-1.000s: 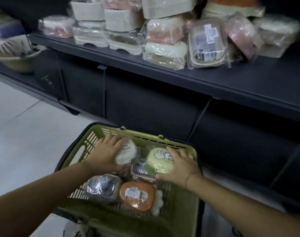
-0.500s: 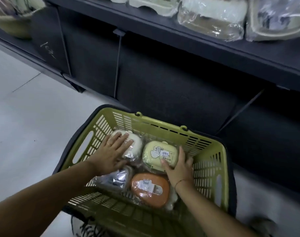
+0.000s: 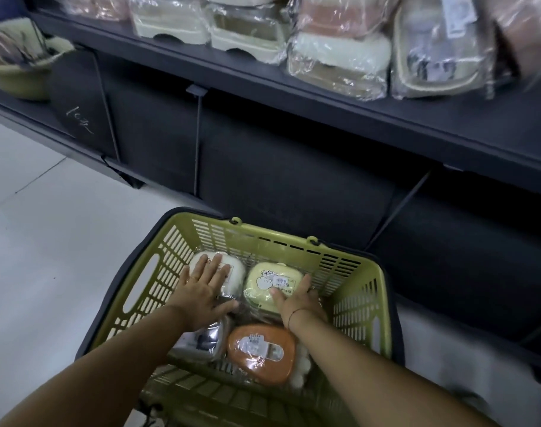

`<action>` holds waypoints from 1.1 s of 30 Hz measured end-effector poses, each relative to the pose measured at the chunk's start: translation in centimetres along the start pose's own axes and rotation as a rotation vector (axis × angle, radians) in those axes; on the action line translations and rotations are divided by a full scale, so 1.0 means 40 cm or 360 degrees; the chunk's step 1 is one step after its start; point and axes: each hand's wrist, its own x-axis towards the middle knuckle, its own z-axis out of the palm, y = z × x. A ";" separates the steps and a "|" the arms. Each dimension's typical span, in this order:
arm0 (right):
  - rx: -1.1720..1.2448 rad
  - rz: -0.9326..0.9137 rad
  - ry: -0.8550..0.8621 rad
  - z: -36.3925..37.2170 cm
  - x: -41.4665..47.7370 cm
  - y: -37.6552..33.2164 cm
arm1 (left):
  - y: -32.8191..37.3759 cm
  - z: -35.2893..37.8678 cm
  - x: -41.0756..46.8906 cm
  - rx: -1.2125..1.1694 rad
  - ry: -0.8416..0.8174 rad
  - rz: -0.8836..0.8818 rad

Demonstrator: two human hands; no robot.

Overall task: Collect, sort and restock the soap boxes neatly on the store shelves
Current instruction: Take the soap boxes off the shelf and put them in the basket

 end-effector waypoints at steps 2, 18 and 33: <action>-0.0157 -0.0014 -0.0105 -0.050 -0.019 -0.011 | 0.024 -0.060 -0.012 0.0044 -0.0139 -0.0067; 0.0642 -0.1273 0.1333 -1.095 -0.127 0.107 | 0.558 -0.911 0.045 -0.0763 0.1677 0.0608; -0.0151 -0.1139 0.0744 -1.234 0.055 0.090 | 0.652 -1.056 0.147 -0.0632 0.0928 -0.0086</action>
